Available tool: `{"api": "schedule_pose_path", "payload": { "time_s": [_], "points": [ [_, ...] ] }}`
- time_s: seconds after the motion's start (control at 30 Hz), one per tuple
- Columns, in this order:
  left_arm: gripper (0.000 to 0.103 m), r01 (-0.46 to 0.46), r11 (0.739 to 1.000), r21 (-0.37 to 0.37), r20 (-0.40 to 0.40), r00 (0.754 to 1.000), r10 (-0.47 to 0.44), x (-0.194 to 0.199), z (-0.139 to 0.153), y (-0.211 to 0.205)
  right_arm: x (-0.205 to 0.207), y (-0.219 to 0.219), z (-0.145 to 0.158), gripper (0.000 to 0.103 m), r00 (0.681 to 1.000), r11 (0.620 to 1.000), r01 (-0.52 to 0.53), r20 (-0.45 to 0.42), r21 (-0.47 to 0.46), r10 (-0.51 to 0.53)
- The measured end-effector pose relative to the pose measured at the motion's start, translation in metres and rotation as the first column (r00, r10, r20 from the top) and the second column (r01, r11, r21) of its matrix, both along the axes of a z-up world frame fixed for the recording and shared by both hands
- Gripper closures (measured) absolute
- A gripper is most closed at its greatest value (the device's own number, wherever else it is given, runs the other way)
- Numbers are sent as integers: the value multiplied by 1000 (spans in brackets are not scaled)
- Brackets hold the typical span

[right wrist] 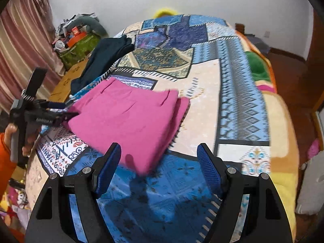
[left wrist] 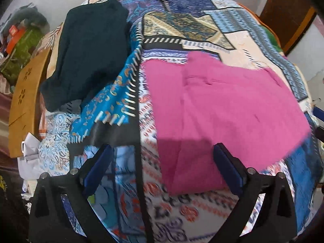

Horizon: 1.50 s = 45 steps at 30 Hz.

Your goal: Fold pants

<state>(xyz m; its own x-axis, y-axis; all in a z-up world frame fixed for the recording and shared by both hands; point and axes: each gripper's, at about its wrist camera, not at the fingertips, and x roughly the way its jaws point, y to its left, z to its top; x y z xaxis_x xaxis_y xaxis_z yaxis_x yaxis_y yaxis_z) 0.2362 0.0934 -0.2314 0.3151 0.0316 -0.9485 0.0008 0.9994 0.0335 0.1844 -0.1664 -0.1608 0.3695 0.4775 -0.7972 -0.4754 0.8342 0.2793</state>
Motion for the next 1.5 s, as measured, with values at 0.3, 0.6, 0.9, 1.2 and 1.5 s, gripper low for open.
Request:
{"api": "schedule_pose_path", "payload": {
  "time_s": [0.3, 0.6, 0.9, 1.2, 1.5],
  "points": [
    [34, 21, 1000, 15, 56, 998, -22, -1, 4, -6, 32, 16, -20, 44, 997, 1000, 7, -81, 27, -5],
    [70, 30, 996, -83, 81, 996, -23, -17, 1, 2, 26, 32, -35, 78, 990, 992, -113, -92, -49, 108],
    [73, 28, 999, -16, 71, 997, -27, -19, -2, 0, 29, 40, -38, 77, 980, 975, -184, -99, -124, 173],
    [56, 21, 1000, -20, 140, 990, -18, 5, 34, 7, 47, 37, -11, 57, 974, 979, -188, -143, -77, 176],
    [54, 41, 996, -73, 140, 990, -31, 67, 31, -12, 80, 56, -12, 54, 989, 986, -144, -44, -89, 141]
  ]
}}
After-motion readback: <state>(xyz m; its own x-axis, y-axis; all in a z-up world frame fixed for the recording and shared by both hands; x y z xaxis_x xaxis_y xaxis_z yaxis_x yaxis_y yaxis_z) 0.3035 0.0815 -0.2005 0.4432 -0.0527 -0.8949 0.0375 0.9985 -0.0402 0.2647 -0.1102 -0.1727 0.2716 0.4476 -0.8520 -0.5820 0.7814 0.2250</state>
